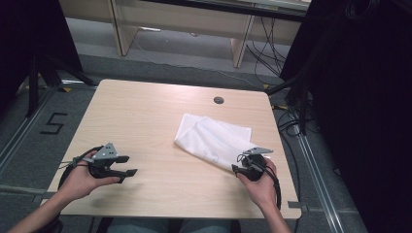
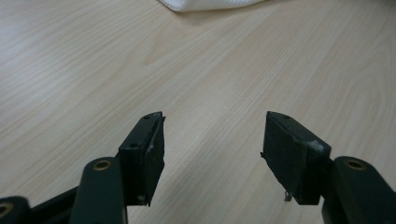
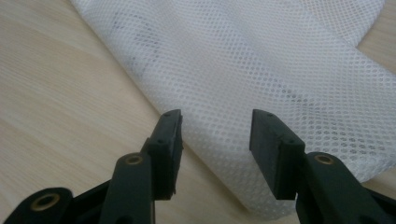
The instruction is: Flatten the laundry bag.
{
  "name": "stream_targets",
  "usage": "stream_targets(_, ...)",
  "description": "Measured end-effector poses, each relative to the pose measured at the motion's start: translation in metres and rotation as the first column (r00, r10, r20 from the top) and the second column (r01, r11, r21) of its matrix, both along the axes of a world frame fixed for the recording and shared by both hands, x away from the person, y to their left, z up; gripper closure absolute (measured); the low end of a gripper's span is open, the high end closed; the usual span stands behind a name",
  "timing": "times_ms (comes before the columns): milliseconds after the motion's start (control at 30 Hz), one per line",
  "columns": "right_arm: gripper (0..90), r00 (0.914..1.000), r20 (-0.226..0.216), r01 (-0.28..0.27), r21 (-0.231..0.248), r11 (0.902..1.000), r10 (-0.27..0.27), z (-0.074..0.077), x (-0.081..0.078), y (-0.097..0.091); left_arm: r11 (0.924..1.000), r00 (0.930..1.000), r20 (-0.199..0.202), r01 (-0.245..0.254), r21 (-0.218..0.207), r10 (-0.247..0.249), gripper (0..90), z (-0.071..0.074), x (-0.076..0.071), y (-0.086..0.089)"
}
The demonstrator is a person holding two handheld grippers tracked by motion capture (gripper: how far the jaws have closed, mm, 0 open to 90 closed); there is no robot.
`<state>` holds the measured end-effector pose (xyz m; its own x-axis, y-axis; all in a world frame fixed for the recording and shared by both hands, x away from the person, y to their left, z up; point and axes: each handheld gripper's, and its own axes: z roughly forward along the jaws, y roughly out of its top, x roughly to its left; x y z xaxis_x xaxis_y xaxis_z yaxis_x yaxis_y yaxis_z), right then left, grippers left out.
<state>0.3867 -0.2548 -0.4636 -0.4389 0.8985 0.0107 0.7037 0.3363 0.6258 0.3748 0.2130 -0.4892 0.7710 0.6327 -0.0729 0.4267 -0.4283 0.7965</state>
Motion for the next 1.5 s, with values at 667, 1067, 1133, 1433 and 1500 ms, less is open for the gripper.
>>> stream_targets(667, 55.8, 0.9852, -0.016, 0.171, -0.005, 0.9853, -0.171, 0.005, 0.041, -0.051, 0.9946, 0.9973, 0.029, 0.065, 0.08, -0.068, 37.7, -0.003, -0.007, -0.008)
stream_targets(1067, 51.5, 0.9622, -0.05, 0.269, 0.011, 0.9632, -0.268, 0.003, 0.078, -0.076, 0.9968, 0.9974, -0.013, 0.072, 0.034, -0.071, 37.1, -0.008, -0.006, -0.01)
stream_targets(1133, 50.3, 0.9612, -0.063, 0.271, 0.028, 0.9622, -0.269, -0.003, 0.082, -0.077, 0.996, 0.9966, -0.001, 0.082, 0.035, -0.082, 37.1, -0.008, -0.005, -0.009)
stream_targets(1433, 50.1, 0.965, -0.089, 0.251, 0.04, 0.9672, -0.246, -0.016, 0.083, -0.077, 0.9963, 0.9964, -0.021, 0.083, 0.026, -0.082, 37.0, -0.007, -0.008, -0.01)
stream_targets(1500, 49.9, 0.9648, -0.086, 0.253, 0.05, 0.9661, -0.248, -0.018, 0.084, -0.077, 0.9968, 0.9967, -0.024, 0.078, 0.021, -0.077, 37.0, -0.007, -0.009, -0.01)
